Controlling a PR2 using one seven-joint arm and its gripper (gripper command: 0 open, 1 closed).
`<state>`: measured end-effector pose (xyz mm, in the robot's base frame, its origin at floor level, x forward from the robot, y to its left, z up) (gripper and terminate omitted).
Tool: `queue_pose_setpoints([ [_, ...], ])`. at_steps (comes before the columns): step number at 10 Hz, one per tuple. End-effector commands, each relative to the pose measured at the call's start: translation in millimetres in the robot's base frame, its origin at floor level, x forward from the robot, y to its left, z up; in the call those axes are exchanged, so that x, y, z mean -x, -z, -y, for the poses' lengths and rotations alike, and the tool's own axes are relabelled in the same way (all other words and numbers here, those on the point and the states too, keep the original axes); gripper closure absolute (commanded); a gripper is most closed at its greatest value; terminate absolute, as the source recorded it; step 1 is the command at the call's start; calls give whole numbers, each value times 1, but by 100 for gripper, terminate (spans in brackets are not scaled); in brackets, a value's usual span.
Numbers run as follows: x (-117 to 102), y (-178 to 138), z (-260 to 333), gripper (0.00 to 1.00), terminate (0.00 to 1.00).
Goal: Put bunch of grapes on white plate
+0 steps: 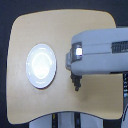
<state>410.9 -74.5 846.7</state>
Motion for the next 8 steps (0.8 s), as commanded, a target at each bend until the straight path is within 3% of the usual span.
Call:
queue_pose_setpoints([
  [1, -22, 12, -125, 100, 0],
  [8, -17, 53, -234, 100, 0],
])
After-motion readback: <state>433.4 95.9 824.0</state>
